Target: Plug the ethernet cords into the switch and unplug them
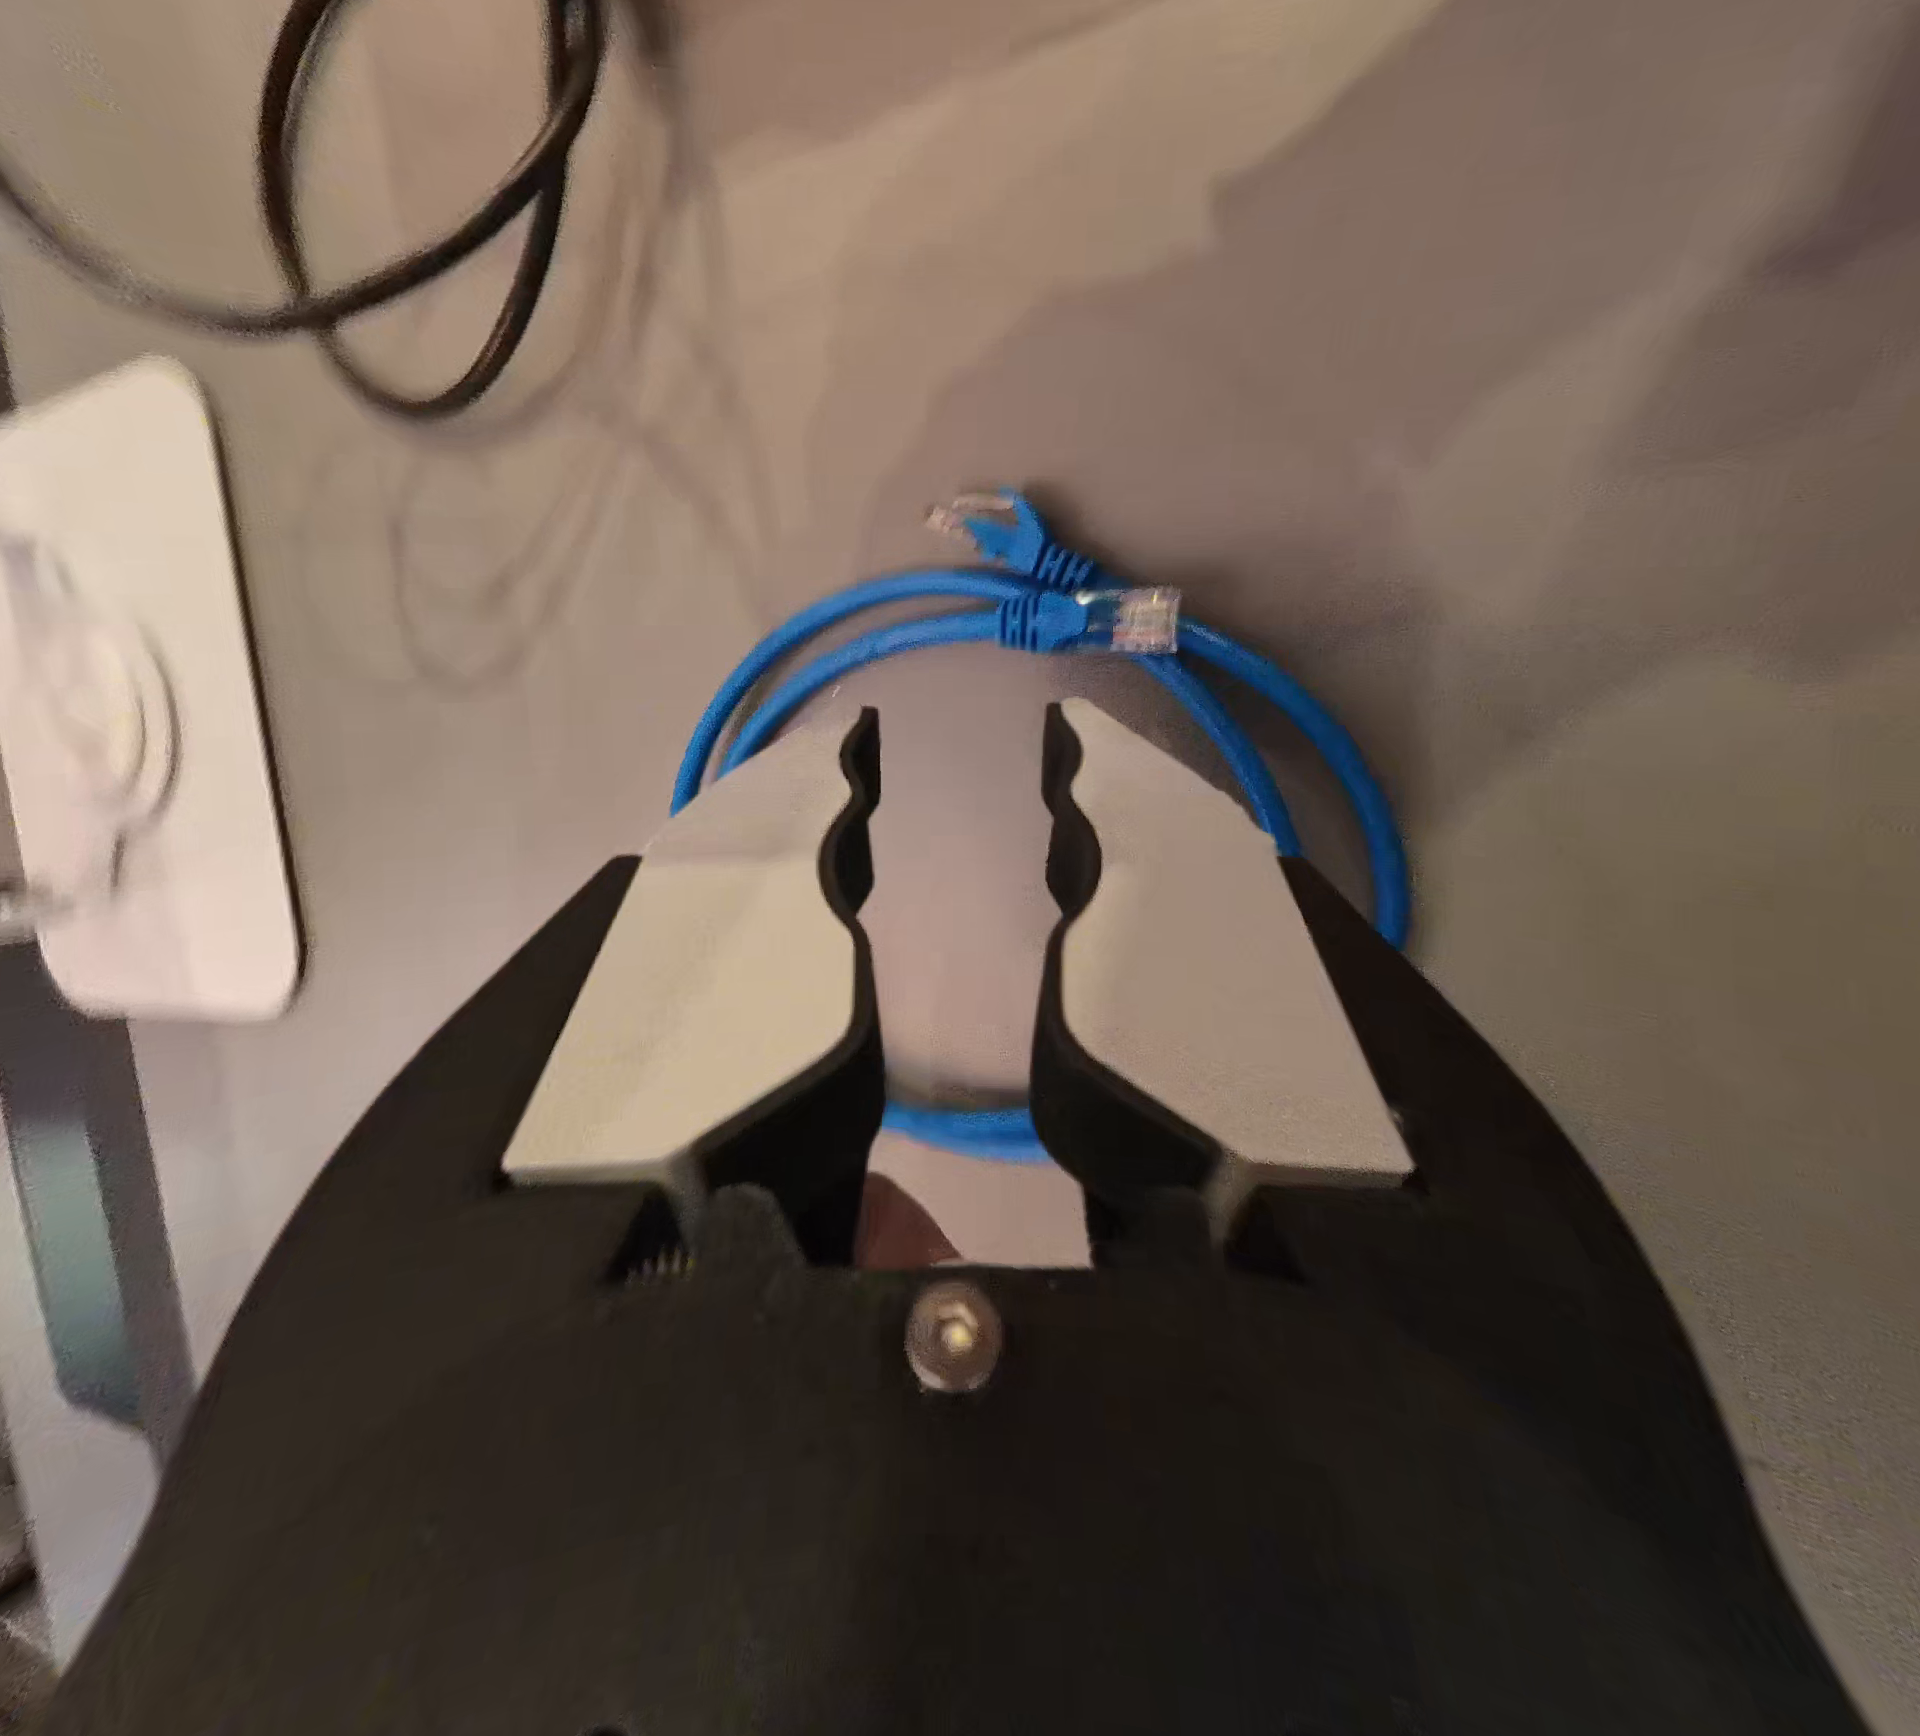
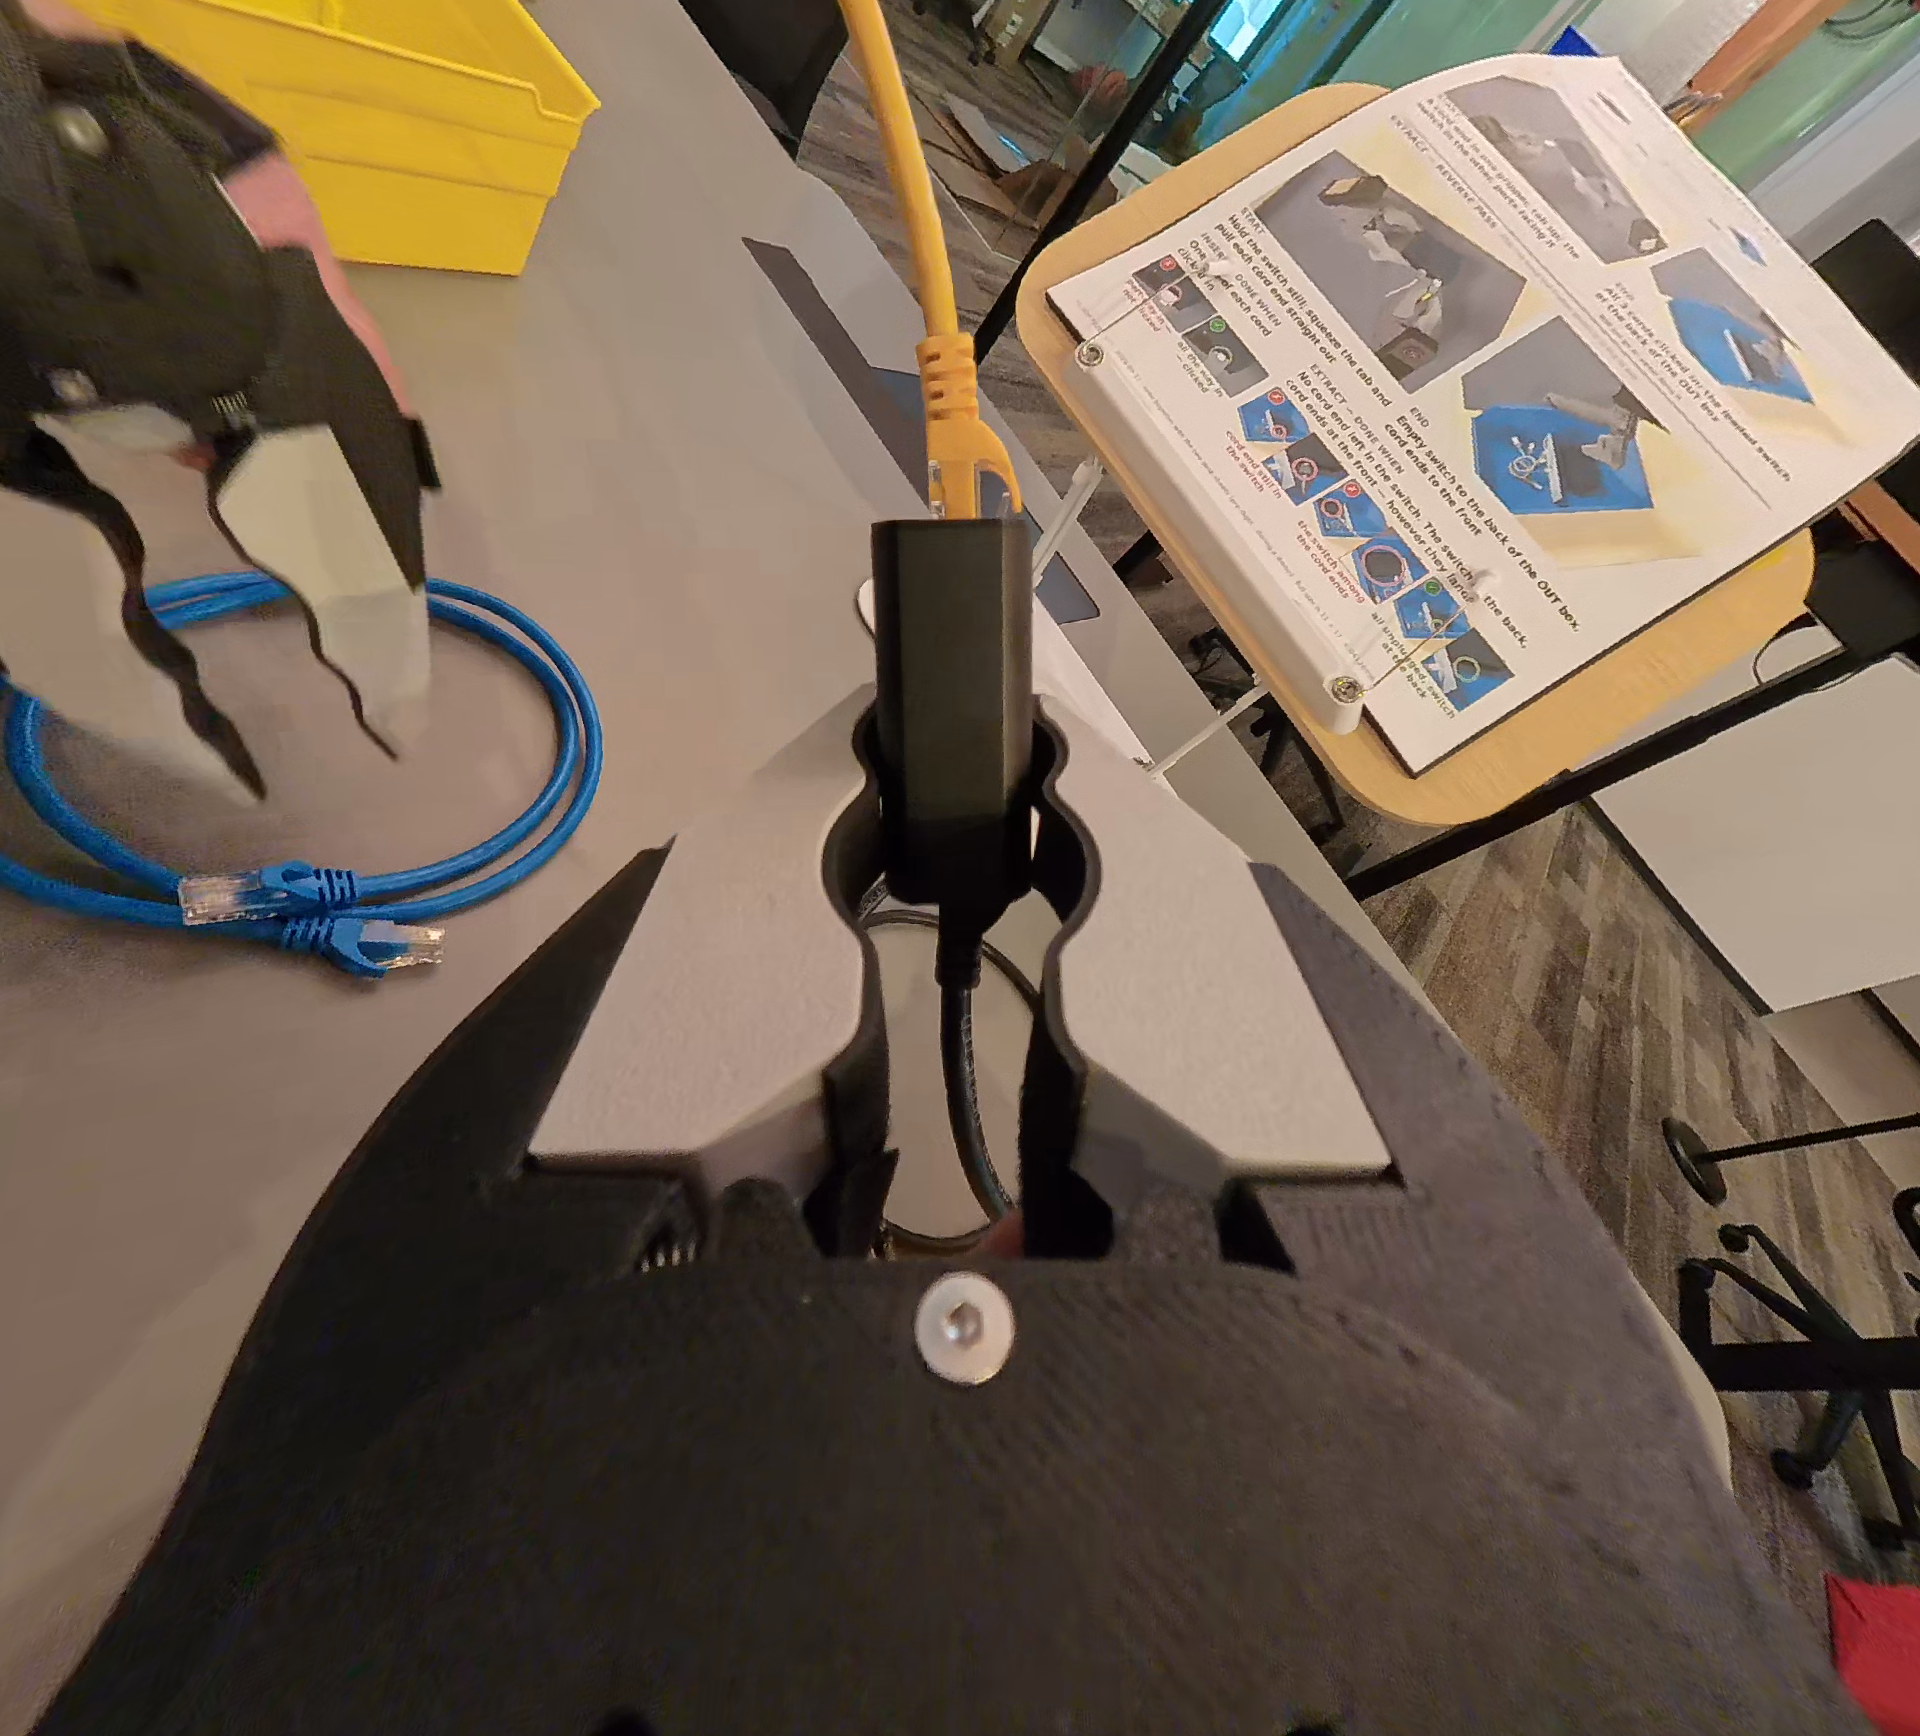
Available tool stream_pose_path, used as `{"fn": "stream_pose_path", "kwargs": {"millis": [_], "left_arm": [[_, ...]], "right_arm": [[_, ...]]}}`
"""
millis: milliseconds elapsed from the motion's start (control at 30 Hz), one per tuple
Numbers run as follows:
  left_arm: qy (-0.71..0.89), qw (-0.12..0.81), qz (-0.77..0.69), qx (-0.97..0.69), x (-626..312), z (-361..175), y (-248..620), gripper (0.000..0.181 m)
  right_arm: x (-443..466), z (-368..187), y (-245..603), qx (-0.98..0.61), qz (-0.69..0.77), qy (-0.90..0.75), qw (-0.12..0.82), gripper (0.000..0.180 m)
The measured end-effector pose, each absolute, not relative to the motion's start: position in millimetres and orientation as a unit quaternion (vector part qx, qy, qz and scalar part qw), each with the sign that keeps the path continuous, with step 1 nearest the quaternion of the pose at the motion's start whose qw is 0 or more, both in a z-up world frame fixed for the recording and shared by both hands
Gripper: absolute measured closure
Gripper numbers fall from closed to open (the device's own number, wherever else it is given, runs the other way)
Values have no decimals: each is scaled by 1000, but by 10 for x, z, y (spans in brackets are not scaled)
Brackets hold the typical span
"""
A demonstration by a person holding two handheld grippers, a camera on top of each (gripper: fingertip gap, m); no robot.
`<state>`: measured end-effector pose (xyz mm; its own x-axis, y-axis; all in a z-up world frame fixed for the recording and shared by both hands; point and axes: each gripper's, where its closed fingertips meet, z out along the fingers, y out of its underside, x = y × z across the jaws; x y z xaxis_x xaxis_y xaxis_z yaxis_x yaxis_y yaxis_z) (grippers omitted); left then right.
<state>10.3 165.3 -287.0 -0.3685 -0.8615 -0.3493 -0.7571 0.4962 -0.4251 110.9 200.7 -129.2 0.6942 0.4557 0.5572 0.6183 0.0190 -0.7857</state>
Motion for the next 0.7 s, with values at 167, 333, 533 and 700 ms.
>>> {"fn": "stream_pose_path", "kwargs": {"millis": [167, 333, 533, 700], "left_arm": [[891, 244, -55, -378, 182, -3218, 1678, 148], [866, 249, -87, -425, 343, -3223, 1591, 155], [829, 285, -69, -477, 472, -3182, 1516, 139], [895, 246, -111, -355, 492, -3203, 1349, 144]], "right_arm": [[1181, -1275, 1994, -699, -68, -377, 604, 158], [1212, -1301, 2011, -700, -65, -375, 604, 158], [1238, -1312, 2012, -701, -64, -373, 604, 159], [1229, -1297, 2012, -701, -64, -374, 604, 159]]}}
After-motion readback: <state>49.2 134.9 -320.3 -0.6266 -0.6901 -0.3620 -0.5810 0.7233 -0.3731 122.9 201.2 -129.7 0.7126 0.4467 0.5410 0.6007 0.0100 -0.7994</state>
